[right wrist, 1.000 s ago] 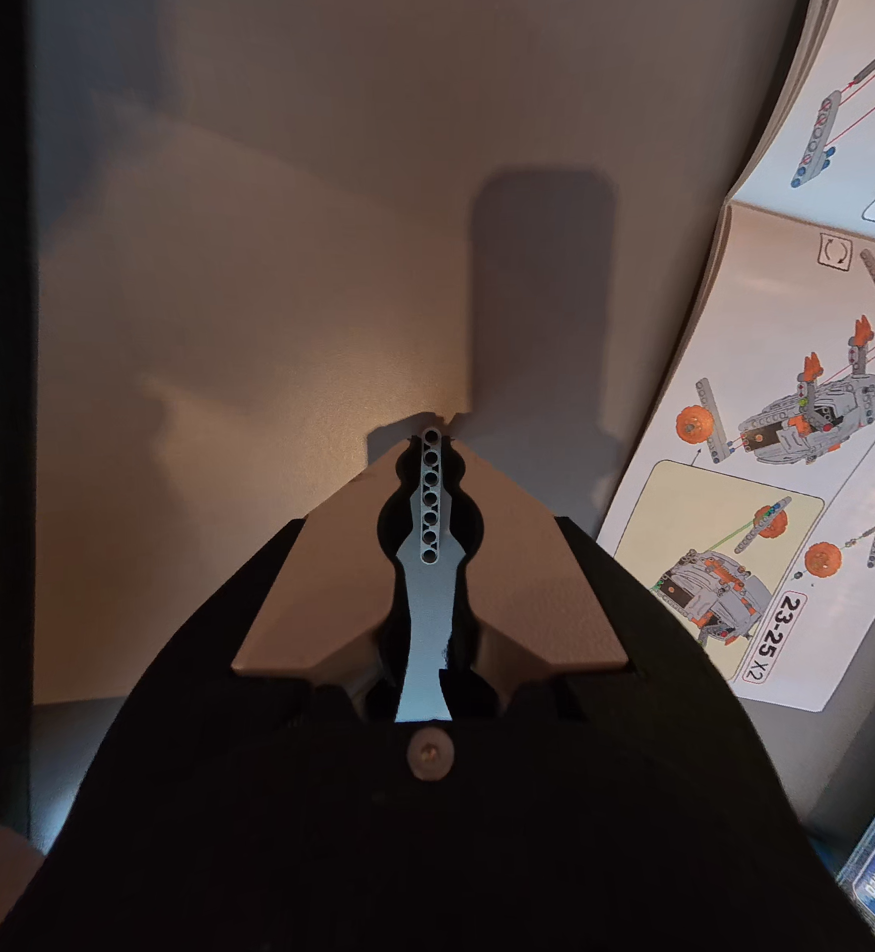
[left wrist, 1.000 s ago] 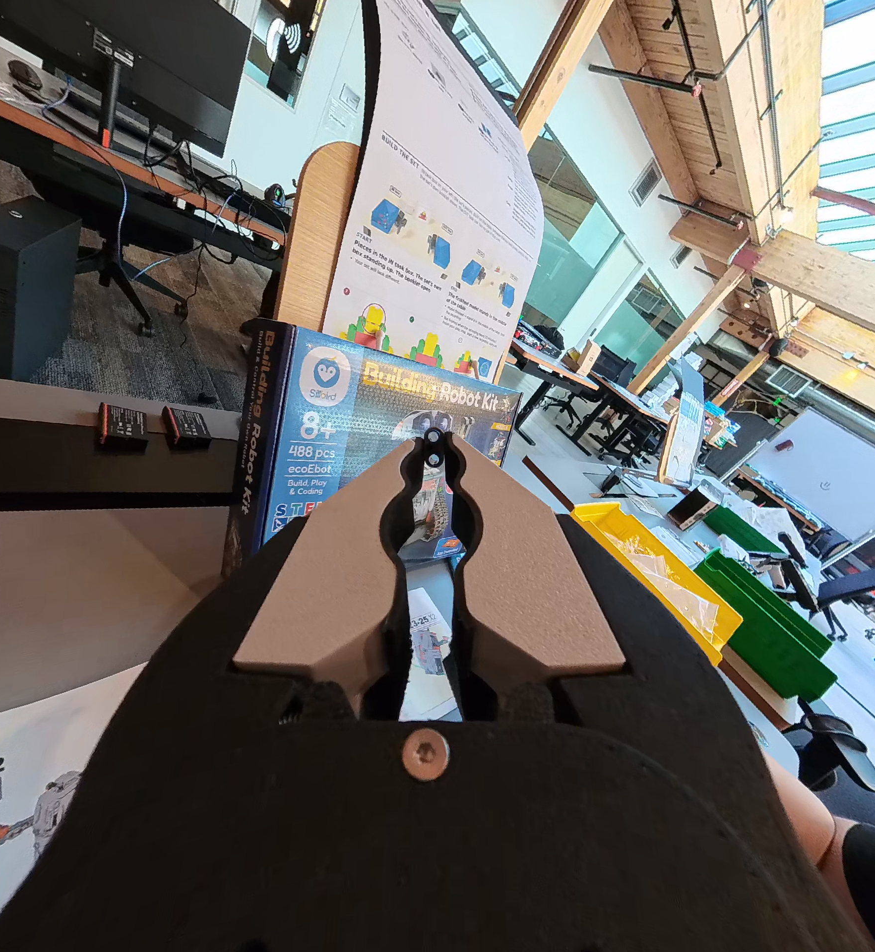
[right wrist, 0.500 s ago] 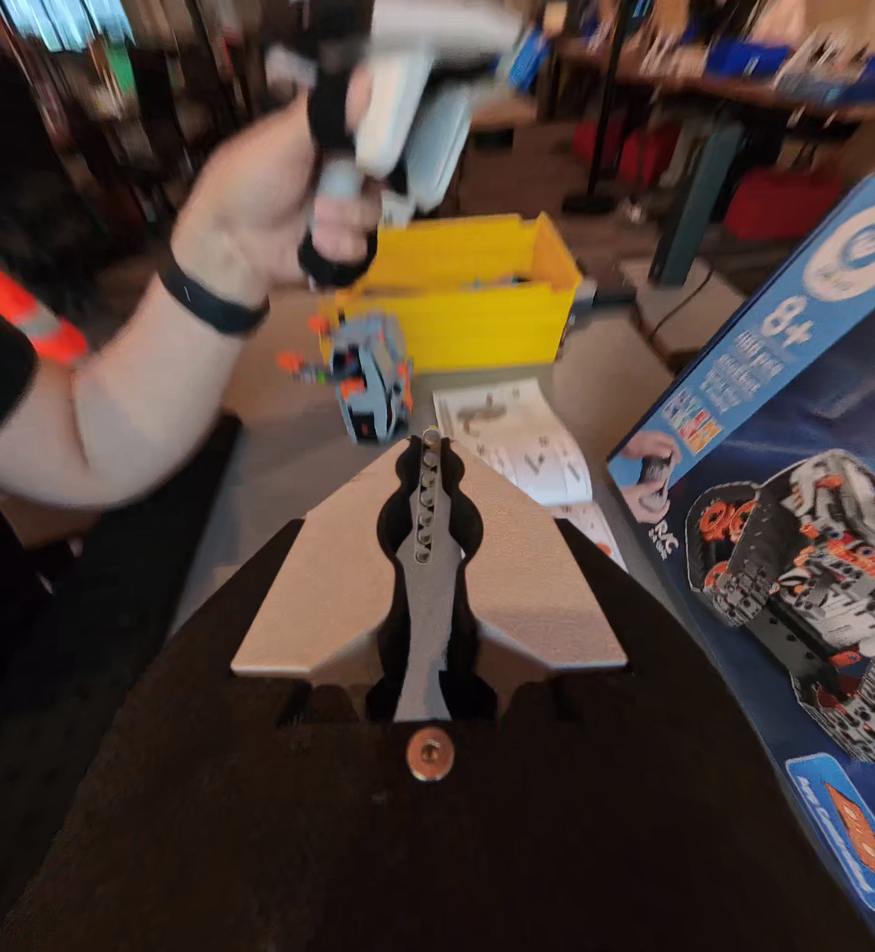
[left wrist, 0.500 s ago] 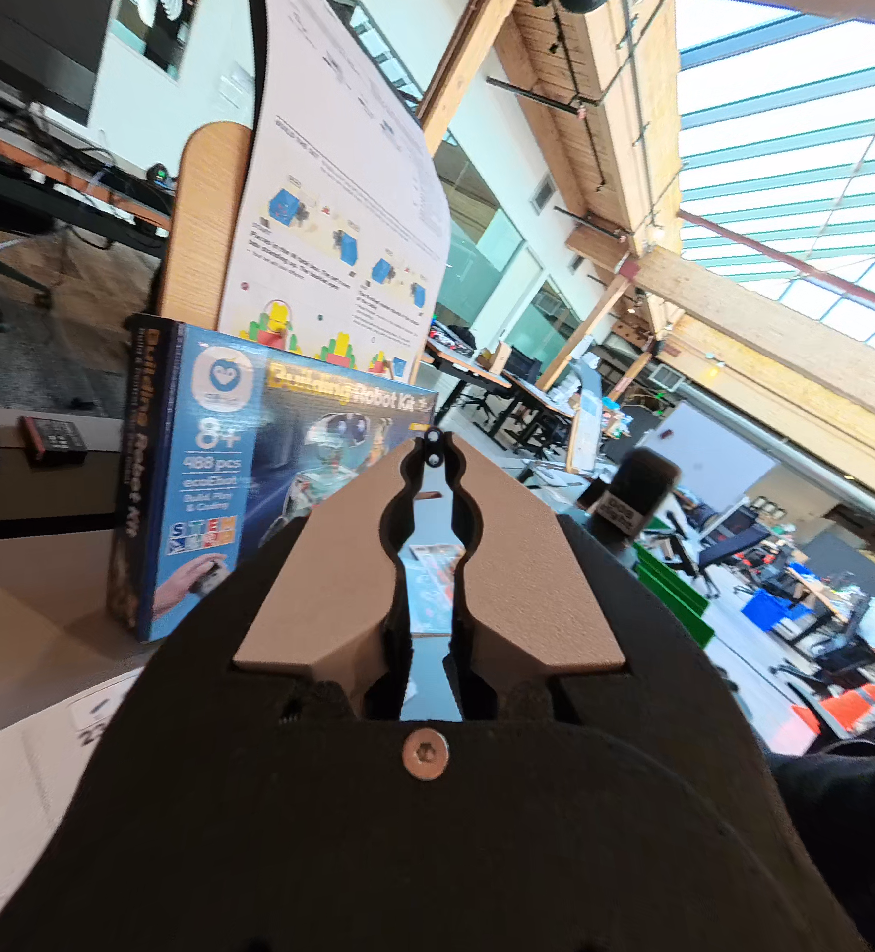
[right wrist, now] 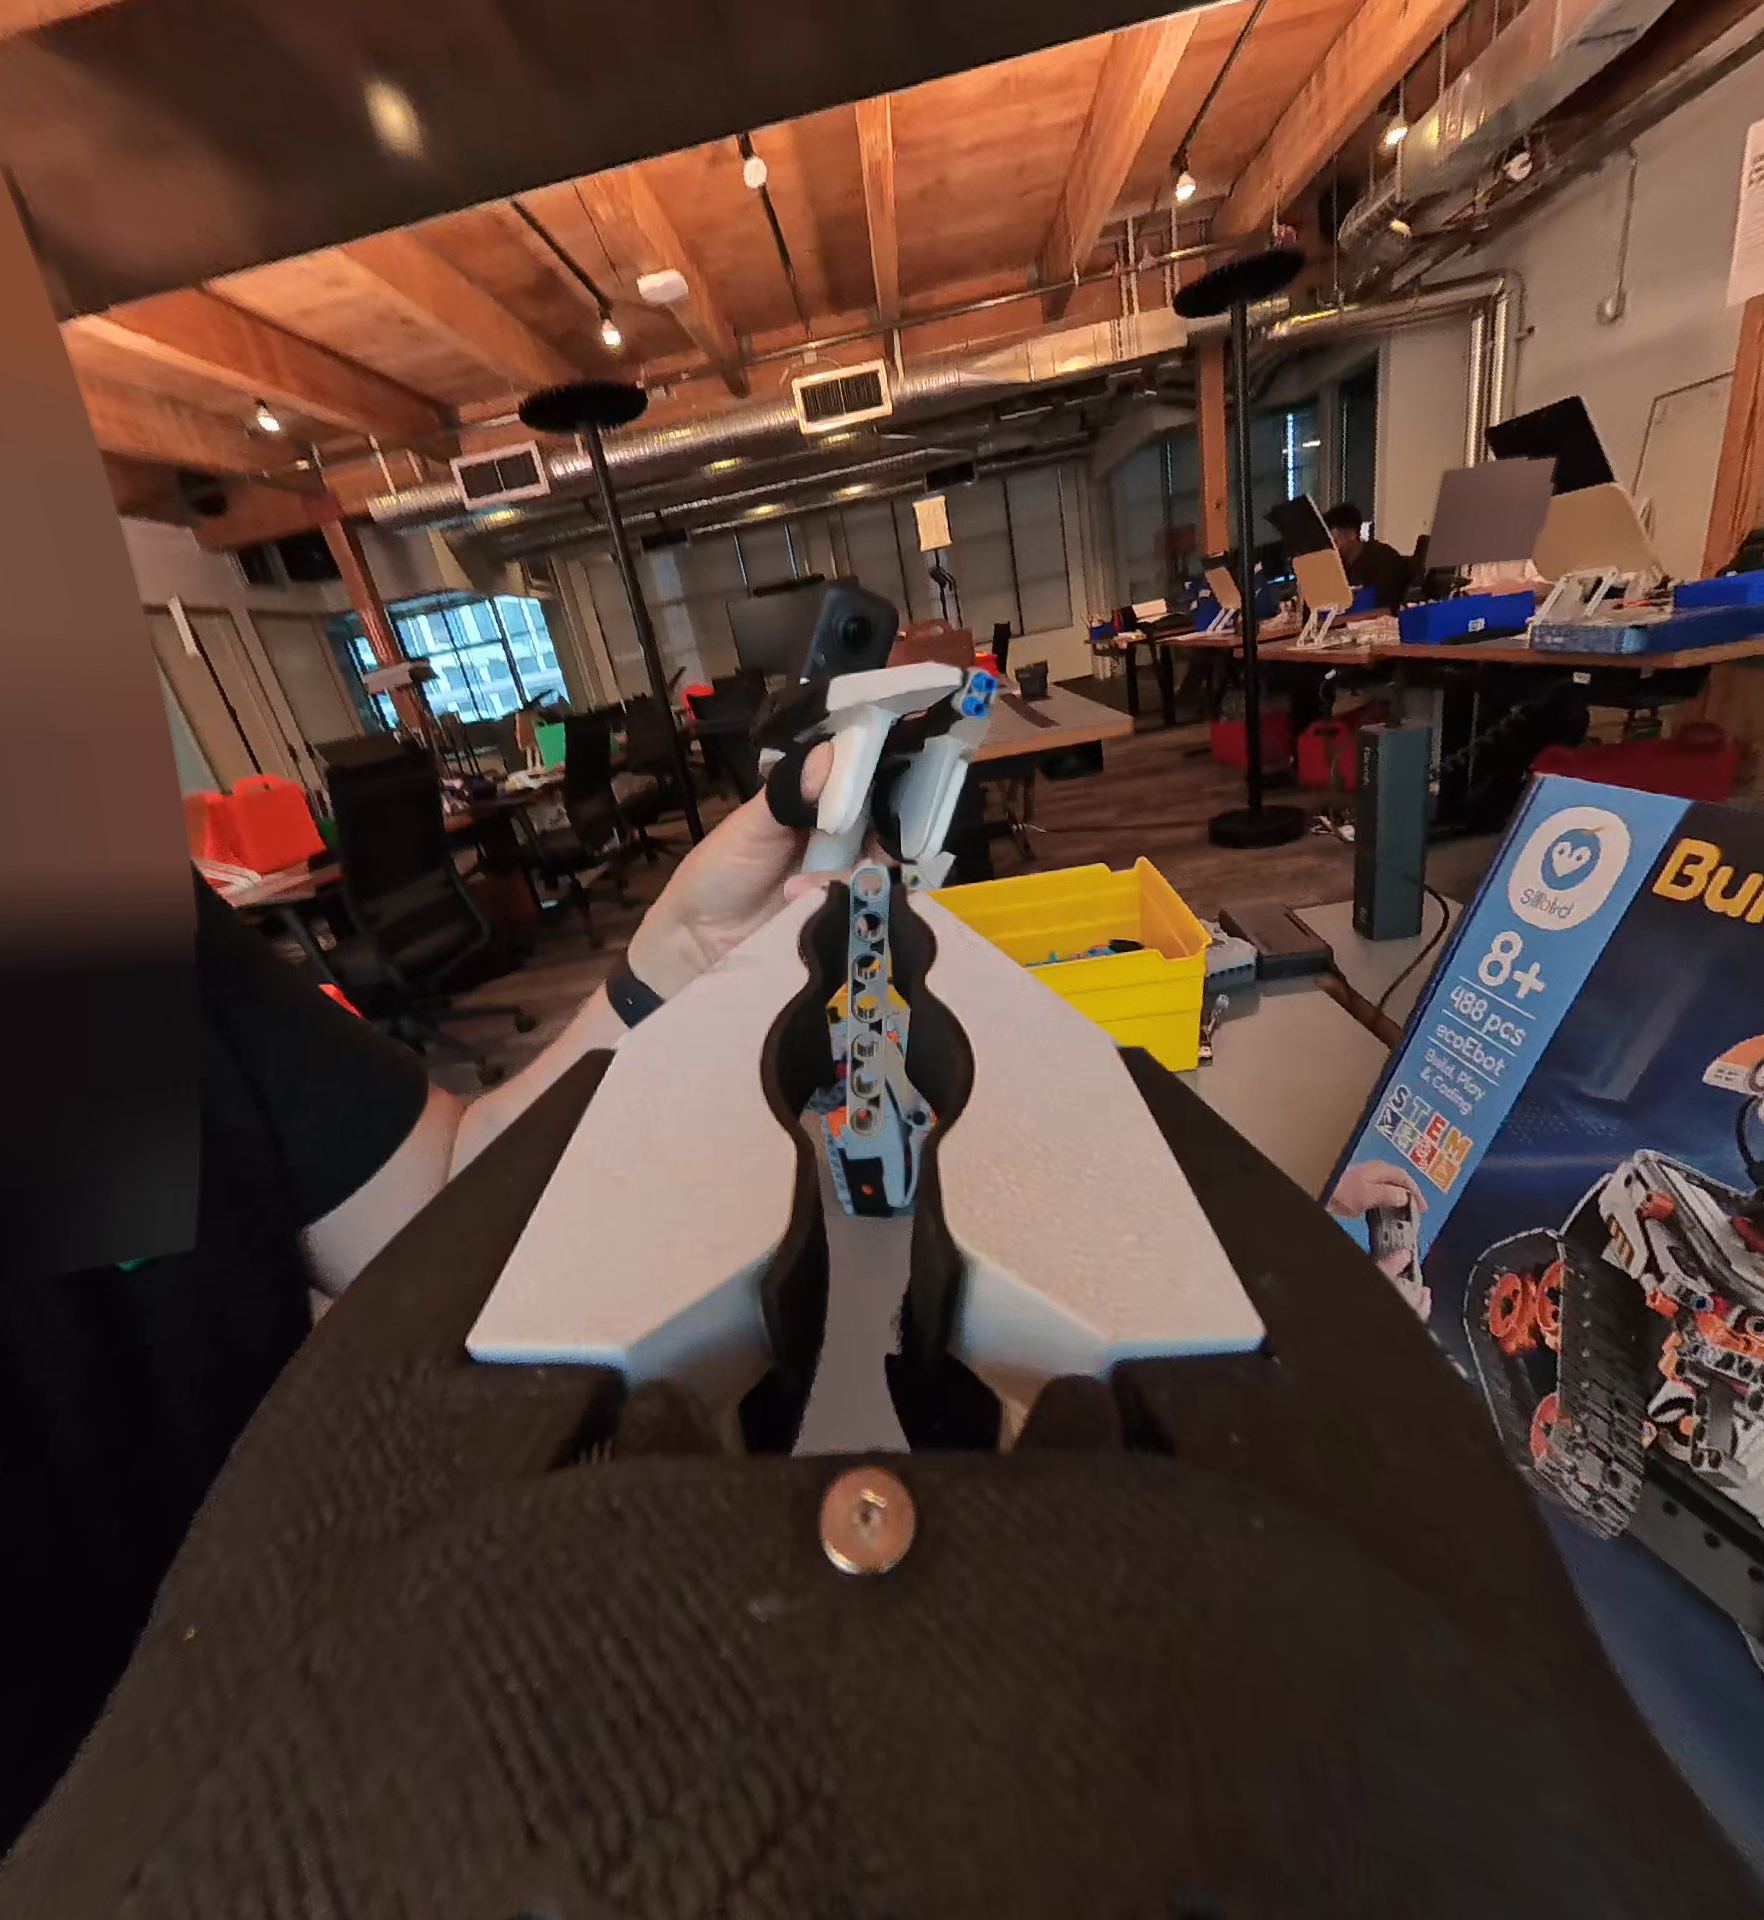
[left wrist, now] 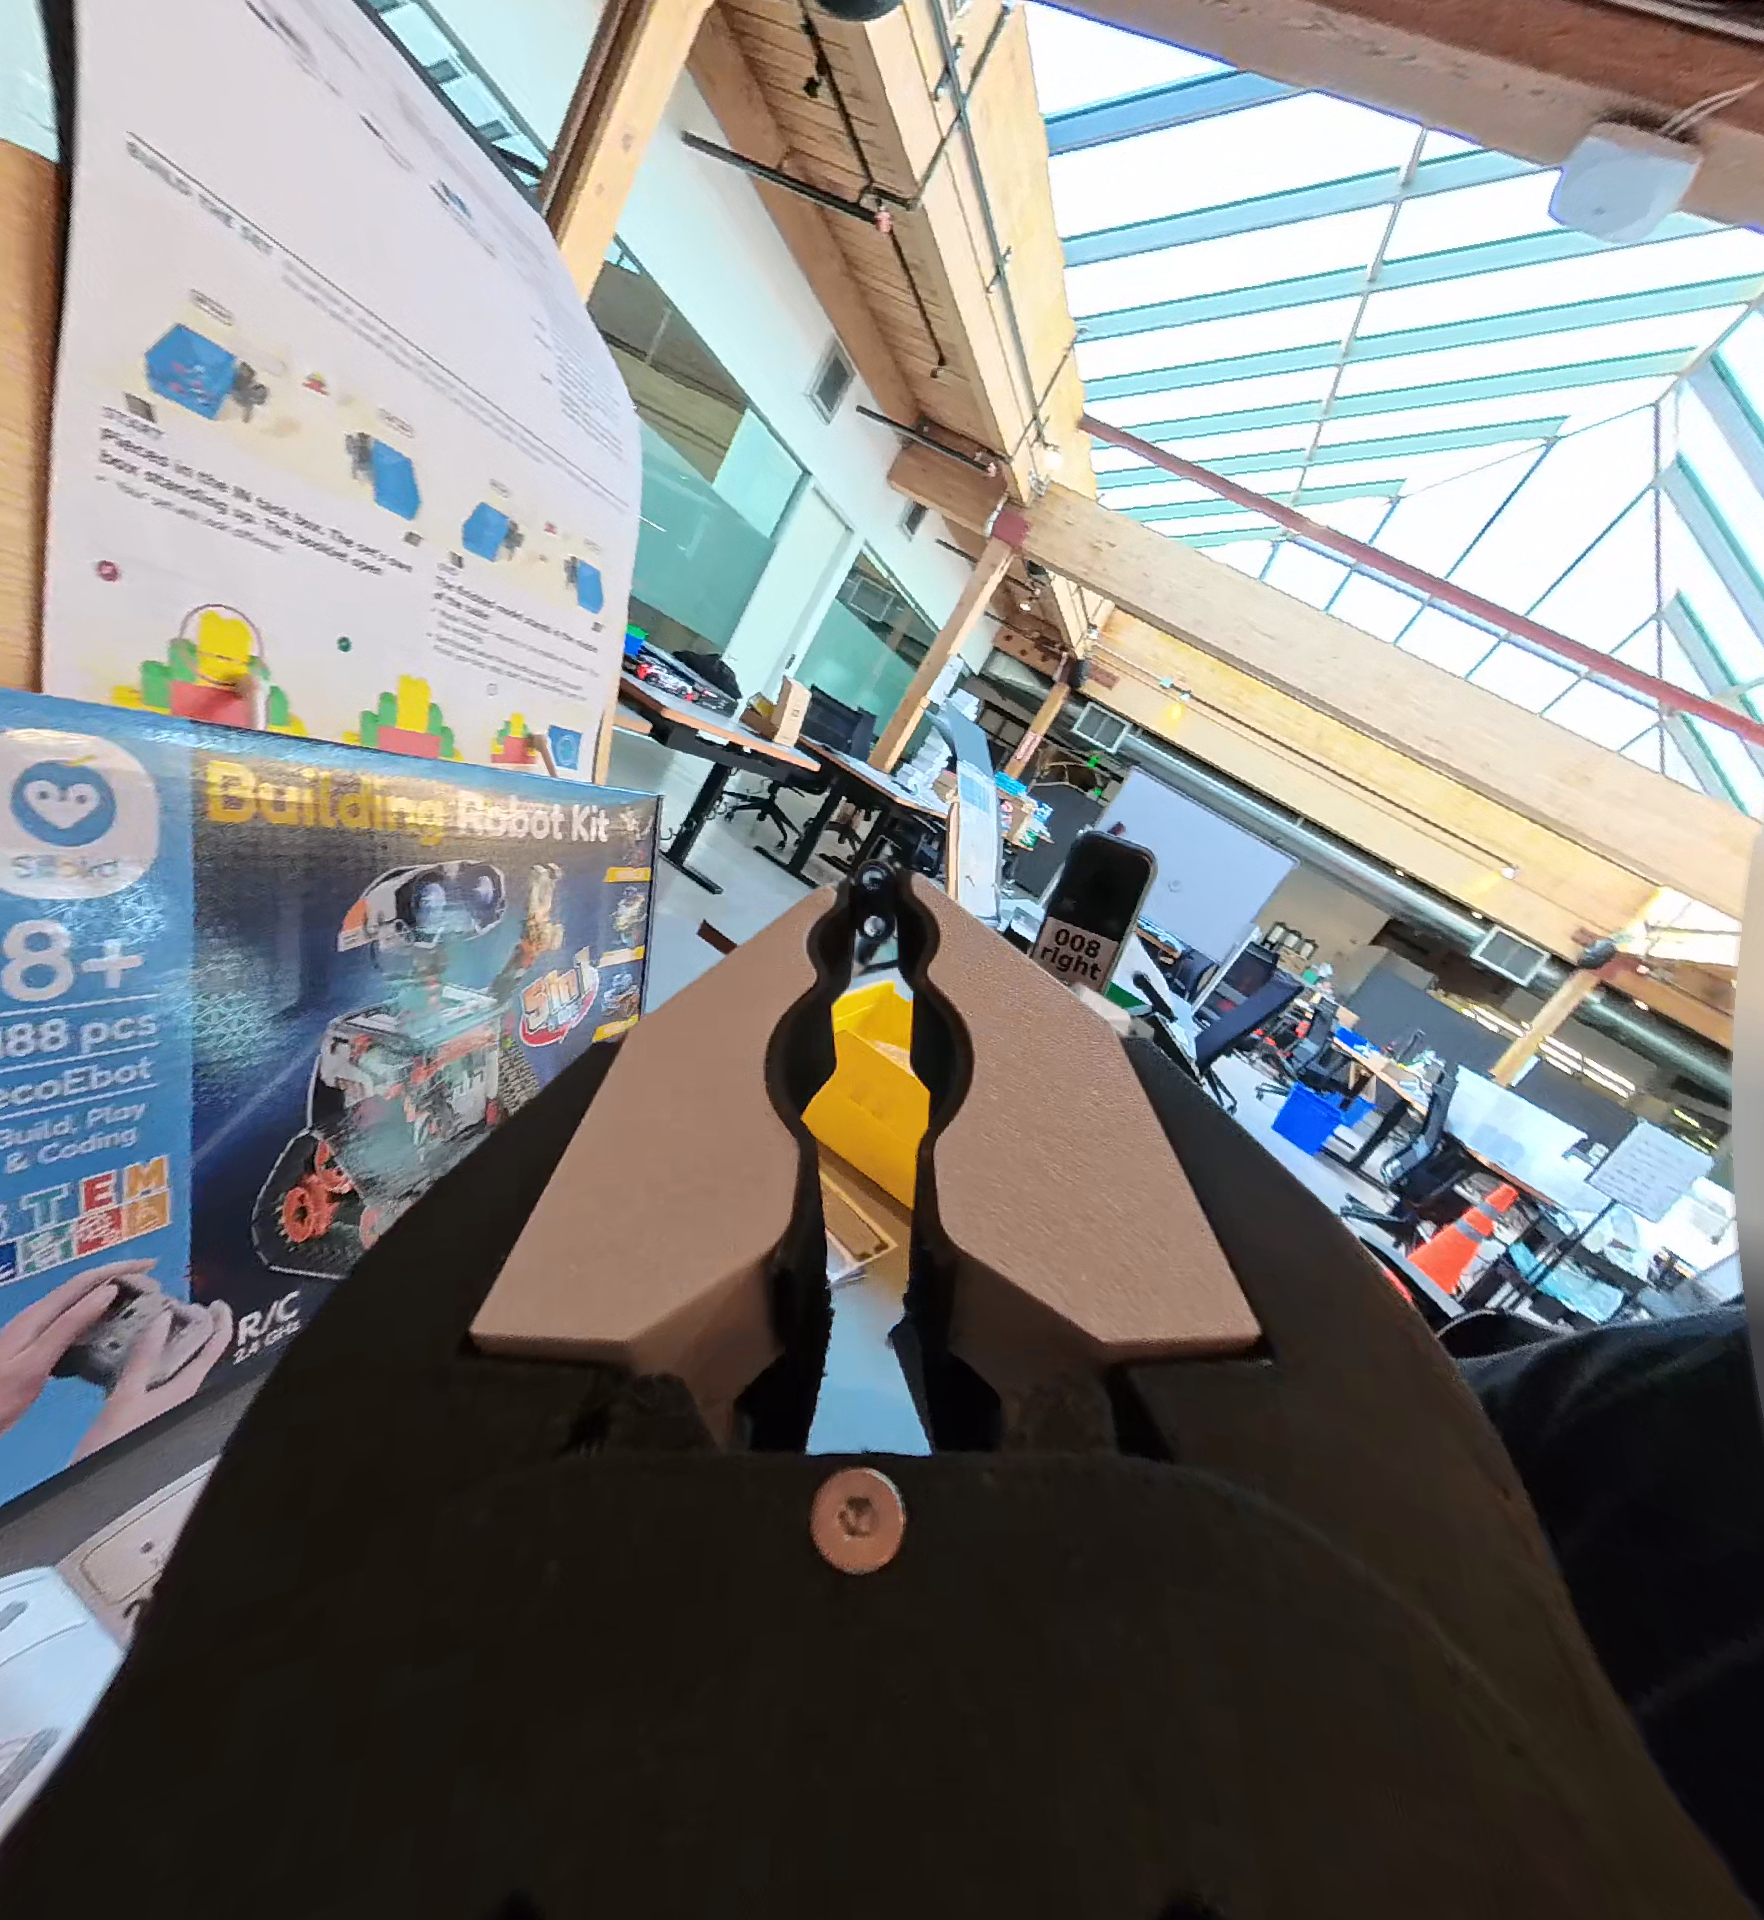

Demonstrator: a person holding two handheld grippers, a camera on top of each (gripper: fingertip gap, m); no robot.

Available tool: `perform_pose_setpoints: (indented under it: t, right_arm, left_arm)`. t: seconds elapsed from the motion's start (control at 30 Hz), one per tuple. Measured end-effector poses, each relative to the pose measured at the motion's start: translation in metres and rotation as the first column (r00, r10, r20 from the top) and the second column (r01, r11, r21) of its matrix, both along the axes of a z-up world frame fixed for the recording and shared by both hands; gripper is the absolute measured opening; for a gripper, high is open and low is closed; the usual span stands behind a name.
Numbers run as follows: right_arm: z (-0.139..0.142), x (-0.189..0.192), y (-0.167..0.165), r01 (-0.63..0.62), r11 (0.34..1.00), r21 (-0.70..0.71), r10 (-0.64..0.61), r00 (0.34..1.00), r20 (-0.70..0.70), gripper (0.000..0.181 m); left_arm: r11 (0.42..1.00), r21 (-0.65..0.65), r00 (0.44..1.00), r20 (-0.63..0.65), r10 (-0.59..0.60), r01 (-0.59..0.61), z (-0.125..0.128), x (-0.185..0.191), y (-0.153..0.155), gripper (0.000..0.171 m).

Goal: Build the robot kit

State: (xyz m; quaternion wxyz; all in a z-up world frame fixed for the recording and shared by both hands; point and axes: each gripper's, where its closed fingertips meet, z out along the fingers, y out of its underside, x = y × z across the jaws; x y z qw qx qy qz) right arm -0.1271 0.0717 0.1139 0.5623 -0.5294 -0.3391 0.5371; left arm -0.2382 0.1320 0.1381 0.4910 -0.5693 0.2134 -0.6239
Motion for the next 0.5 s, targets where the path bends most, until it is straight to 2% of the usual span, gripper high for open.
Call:
perform_pose_setpoints:
  t: [0.27,0.5]
  right_arm:
    - [0.017,0.022,0.010,-0.107,0.980,-0.166,0.057,0.959,-0.279,0.005]
    - [0.015,0.015,0.013,-0.315,0.906,-0.282,0.157,0.870,-0.467,0.005]
  left_arm:
    - [0.993,-0.003,0.993,0.023,-0.119,0.119,-0.002,0.028,-0.016,0.005]
    - [0.974,-0.046,0.975,0.041,-0.220,0.222,-0.005,0.056,-0.032,0.005]
